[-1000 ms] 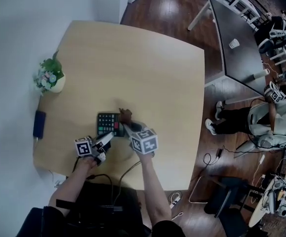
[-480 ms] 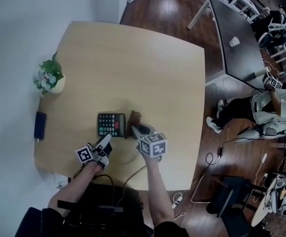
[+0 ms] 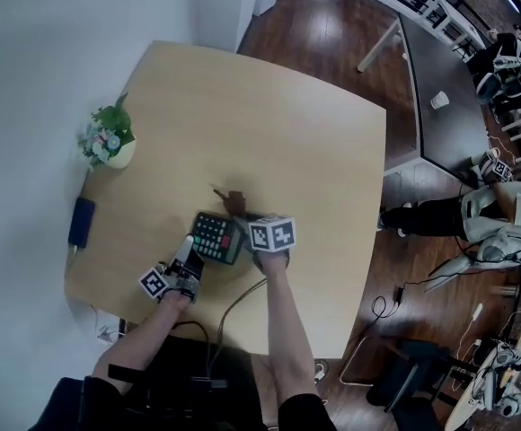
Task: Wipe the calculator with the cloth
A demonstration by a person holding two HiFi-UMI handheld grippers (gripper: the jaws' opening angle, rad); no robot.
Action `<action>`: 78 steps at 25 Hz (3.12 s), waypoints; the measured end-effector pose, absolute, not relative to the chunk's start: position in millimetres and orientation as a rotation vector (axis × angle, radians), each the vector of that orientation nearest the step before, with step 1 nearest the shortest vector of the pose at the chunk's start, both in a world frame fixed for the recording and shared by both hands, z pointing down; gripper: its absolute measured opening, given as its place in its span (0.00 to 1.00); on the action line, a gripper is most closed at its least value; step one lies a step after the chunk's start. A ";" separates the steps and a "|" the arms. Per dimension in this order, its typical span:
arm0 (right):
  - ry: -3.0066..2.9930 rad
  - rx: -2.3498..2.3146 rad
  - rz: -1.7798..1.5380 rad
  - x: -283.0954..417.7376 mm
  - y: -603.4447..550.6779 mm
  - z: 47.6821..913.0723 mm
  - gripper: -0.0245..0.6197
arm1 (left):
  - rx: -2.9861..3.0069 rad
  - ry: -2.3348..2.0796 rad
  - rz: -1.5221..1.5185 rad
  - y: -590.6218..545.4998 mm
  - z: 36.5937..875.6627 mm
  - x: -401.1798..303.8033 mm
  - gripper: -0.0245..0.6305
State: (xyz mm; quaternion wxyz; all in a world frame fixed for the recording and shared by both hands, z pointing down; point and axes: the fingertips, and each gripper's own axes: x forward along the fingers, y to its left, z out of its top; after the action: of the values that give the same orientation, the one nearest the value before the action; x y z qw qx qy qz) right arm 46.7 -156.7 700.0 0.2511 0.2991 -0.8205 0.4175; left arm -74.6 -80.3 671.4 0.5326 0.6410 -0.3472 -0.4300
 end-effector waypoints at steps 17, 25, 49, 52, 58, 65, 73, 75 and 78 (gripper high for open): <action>-2.127 1.415 1.711 97.9 -41.1 699.1 0.14 | 1.490 -0.923 -1.018 -98.5 669.3 -114.7 0.03; -2.116 1.441 1.868 61.1 -40.1 706.0 0.14 | 1.590 -0.818 -0.974 -159.9 669.1 -124.6 0.03; -2.124 1.204 1.824 57.7 -24.8 702.3 0.14 | 2.311 -0.342 -0.074 16.4 660.5 -3.3 0.04; -2.083 1.154 1.911 57.5 20.1 698.7 0.14 | 2.314 -0.339 -0.066 17.9 659.7 -3.1 0.04; -2.265 1.298 1.615 84.2 -76.2 679.1 0.14 | 2.330 -0.345 -0.049 17.5 663.0 -4.3 0.04; -2.252 1.041 1.449 49.5 -154.3 703.2 0.14 | 2.331 -0.363 -0.008 18.6 663.7 0.2 0.04; -2.193 1.201 1.776 56.2 -59.4 694.0 0.14 | 2.341 -0.392 0.004 17.0 664.7 -2.6 0.04; -2.169 1.293 1.860 57.7 -29.6 689.4 0.14 | 2.341 -0.393 0.005 17.7 664.4 -1.4 0.04; -2.132 1.282 2.040 53.8 16.3 680.0 0.14 | 2.309 -0.409 -0.022 18.5 659.8 3.9 0.04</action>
State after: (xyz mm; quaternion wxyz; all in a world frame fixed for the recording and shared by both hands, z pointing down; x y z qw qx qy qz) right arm 53.8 16.3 680.0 -0.0376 0.3981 -0.6622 0.6337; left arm 3.9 18.5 659.8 0.3877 0.9076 -0.1606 -0.0088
